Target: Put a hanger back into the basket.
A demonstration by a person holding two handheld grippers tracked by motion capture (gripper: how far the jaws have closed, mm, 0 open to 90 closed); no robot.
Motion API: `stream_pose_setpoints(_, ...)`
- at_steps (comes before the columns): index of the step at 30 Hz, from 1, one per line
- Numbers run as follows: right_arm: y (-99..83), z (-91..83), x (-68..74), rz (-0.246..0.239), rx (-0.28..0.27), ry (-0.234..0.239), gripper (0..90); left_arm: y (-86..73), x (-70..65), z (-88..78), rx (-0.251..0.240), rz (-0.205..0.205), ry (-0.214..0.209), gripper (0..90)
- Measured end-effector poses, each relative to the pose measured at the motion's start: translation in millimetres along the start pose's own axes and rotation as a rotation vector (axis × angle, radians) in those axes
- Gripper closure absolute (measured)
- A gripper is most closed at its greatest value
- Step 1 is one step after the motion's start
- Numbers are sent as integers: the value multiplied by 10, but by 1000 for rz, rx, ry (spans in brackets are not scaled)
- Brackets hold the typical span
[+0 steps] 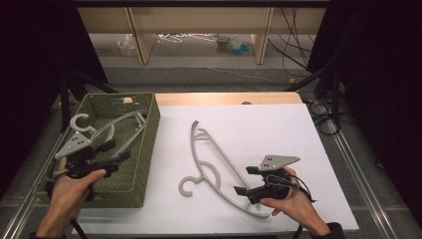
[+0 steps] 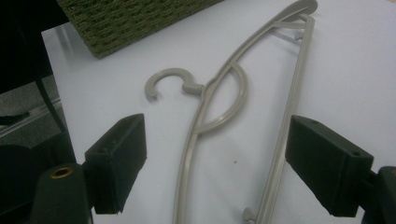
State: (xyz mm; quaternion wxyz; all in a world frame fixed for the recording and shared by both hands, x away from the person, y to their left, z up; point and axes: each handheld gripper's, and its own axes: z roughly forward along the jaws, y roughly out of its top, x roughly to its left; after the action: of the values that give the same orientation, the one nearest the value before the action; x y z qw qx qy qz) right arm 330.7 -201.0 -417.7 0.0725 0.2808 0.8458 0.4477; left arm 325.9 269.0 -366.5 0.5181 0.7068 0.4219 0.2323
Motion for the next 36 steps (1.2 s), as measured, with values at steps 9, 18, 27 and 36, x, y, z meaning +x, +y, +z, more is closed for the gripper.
stream_pose_setpoints(9,-7,11,0,10,-5,-4,211,-83,-322,145,-30,105,-111,244)
stream_pose_setpoints(18,-8,13,4,11,-4,-3,207,-258,-767,248,-17,87,-191,167)
stream_pose_setpoints(27,-6,20,10,2,-4,1,207,-407,-927,317,-16,116,-233,166)
stream_pose_setpoints(36,-1,28,20,-2,-1,3,205,-525,-1004,348,-19,115,-223,166)
